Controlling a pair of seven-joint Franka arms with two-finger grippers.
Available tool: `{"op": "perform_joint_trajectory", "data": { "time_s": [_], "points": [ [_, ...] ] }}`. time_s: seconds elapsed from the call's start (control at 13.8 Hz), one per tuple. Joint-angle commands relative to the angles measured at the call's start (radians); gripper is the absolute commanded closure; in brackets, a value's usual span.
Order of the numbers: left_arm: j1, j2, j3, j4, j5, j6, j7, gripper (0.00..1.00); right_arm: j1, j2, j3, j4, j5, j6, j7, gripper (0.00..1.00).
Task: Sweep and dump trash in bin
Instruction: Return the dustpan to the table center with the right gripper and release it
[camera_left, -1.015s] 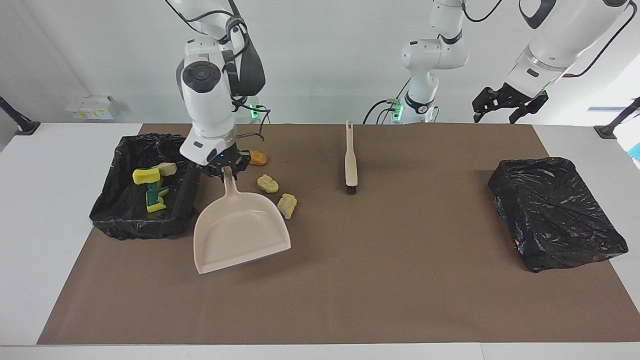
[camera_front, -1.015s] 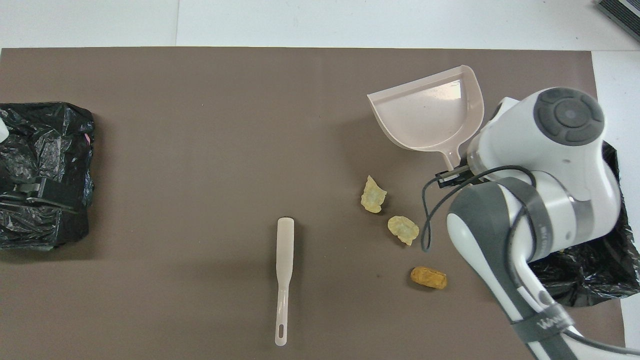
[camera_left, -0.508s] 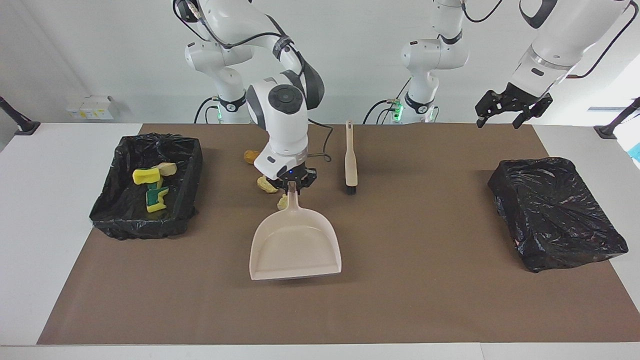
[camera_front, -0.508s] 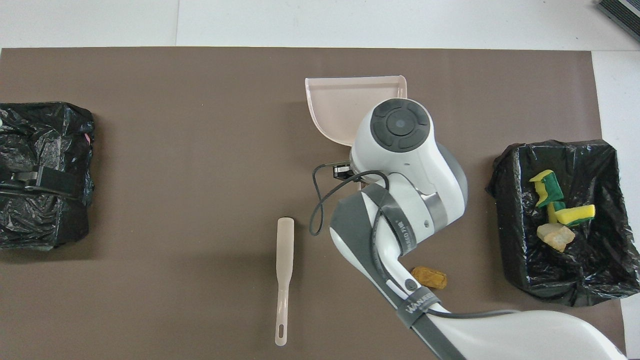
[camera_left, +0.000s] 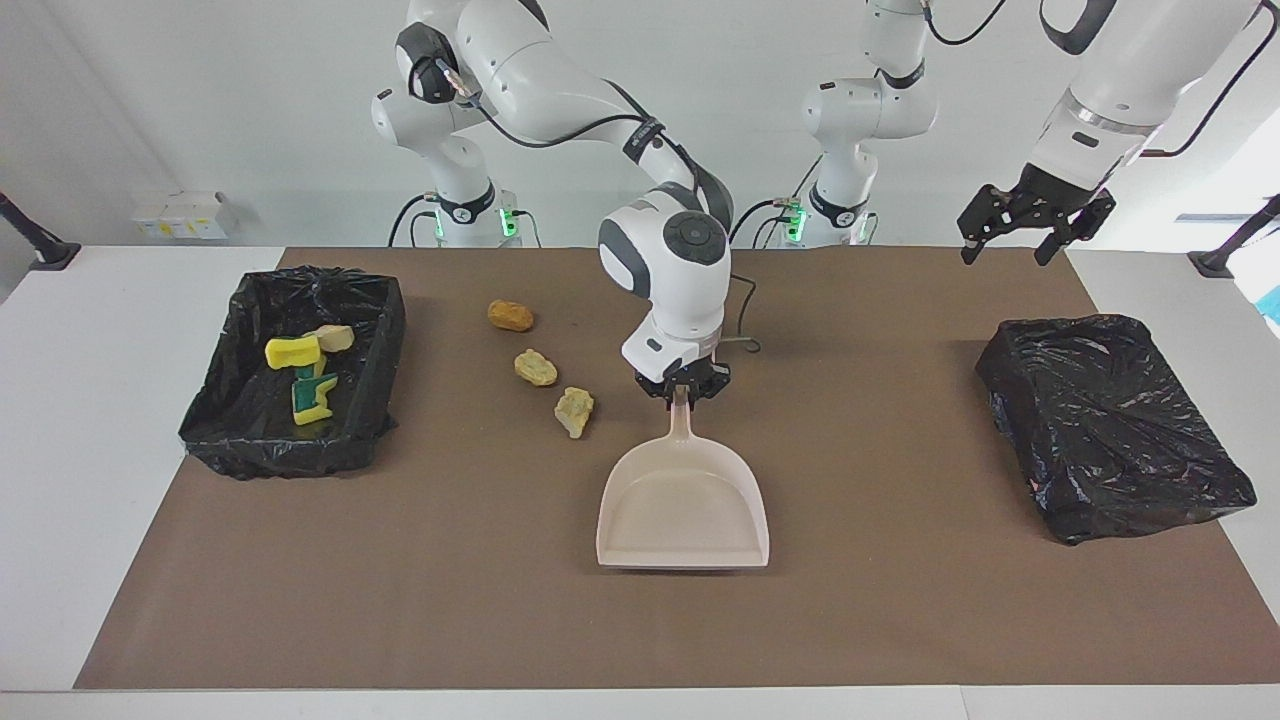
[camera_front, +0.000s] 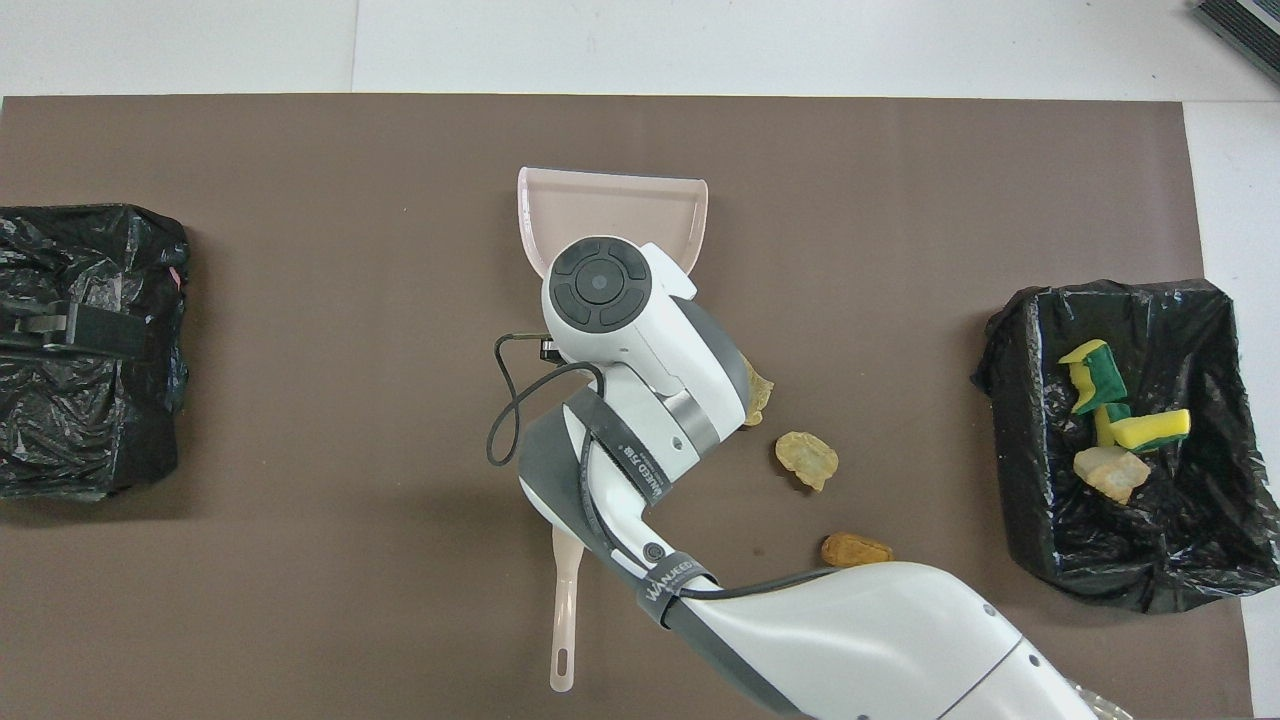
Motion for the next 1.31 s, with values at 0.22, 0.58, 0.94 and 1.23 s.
{"op": "perform_joint_trajectory", "data": {
  "time_s": [0.22,0.58,0.94,1.23],
  "points": [
    [0.005,-0.013,-0.002,-0.023,-0.004,0.03,-0.01,0.0,-0.014,0.027,-0.002,0.013,0.023,0.113,0.016,0.89],
    [0.005,-0.014,-0.003,-0.024,-0.004,0.029,-0.007,0.0,-0.019,0.022,-0.004,-0.007,0.009,0.101,-0.004,0.16],
    [0.005,-0.016,-0.003,-0.026,-0.004,0.027,0.002,0.0,-0.017,-0.062,-0.013,-0.012,0.009,-0.022,-0.005,0.0],
    [0.005,-0.016,-0.003,-0.026,-0.004,0.027,0.003,0.0,-0.065,-0.168,-0.002,-0.081,0.029,-0.092,-0.02,0.0]
  ]
}}
